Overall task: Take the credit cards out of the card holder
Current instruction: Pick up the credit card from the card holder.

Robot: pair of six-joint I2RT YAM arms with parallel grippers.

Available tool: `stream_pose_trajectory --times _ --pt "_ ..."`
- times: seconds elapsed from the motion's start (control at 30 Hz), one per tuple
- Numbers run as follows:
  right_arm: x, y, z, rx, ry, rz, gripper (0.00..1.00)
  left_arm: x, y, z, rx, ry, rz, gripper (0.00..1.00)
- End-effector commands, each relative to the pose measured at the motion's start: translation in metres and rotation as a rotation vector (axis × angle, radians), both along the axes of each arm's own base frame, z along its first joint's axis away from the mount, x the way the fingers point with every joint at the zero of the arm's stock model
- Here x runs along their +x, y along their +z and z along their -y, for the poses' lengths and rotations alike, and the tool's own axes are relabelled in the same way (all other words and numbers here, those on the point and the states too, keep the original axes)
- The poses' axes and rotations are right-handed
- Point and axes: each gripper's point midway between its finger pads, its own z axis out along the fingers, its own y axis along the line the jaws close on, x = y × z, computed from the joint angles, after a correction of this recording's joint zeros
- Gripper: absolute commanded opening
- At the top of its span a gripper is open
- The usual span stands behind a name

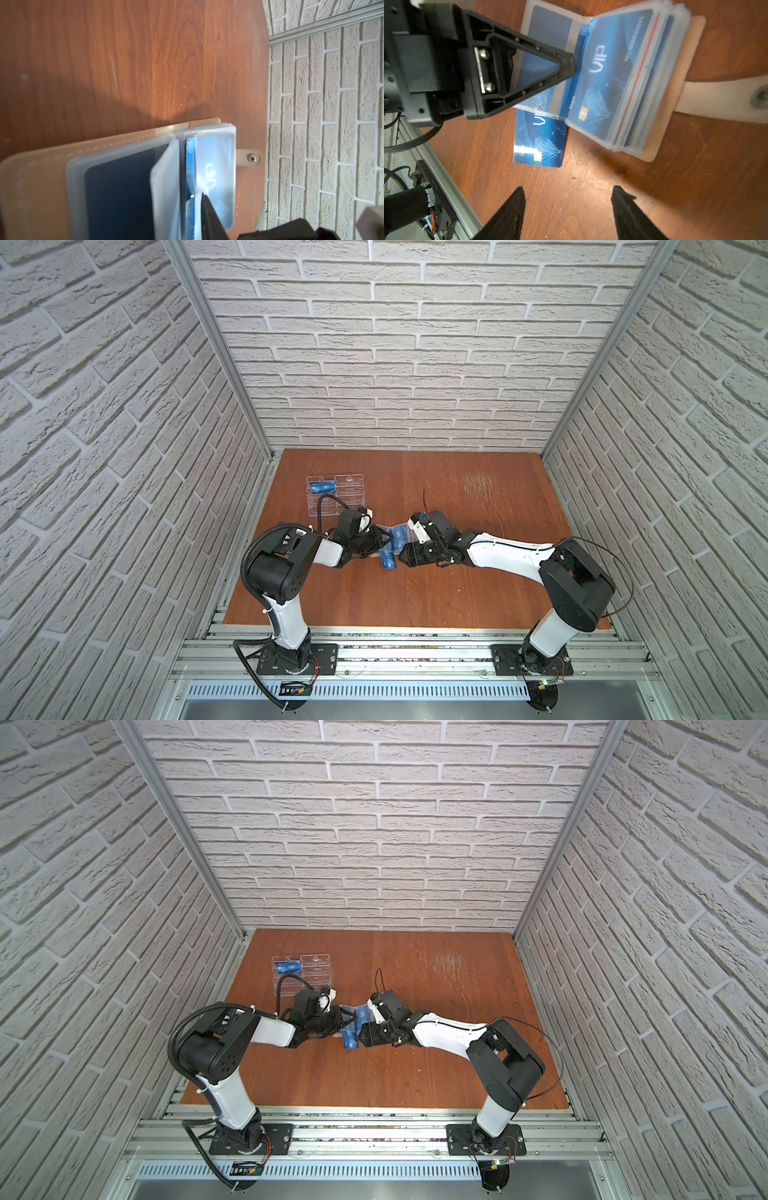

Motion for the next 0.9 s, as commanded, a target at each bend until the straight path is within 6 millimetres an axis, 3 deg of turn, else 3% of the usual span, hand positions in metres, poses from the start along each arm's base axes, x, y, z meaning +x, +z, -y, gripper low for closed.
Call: stream_pose_trajectory --times 0.0,0.37,0.87 --pt "-0.011 -0.006 -0.018 0.055 0.005 -0.01 0.67 -0.001 0.0 -0.002 -0.014 0.0 0.02 0.24" --pt "-0.025 -0.028 -0.034 0.142 -0.057 -0.065 0.67 -0.005 0.003 -0.005 -0.02 0.008 0.023 0.2" --pt "-0.017 -0.038 -0.046 0.153 -0.152 -0.061 0.66 -0.016 -0.007 -0.011 -0.025 0.022 0.003 0.19"
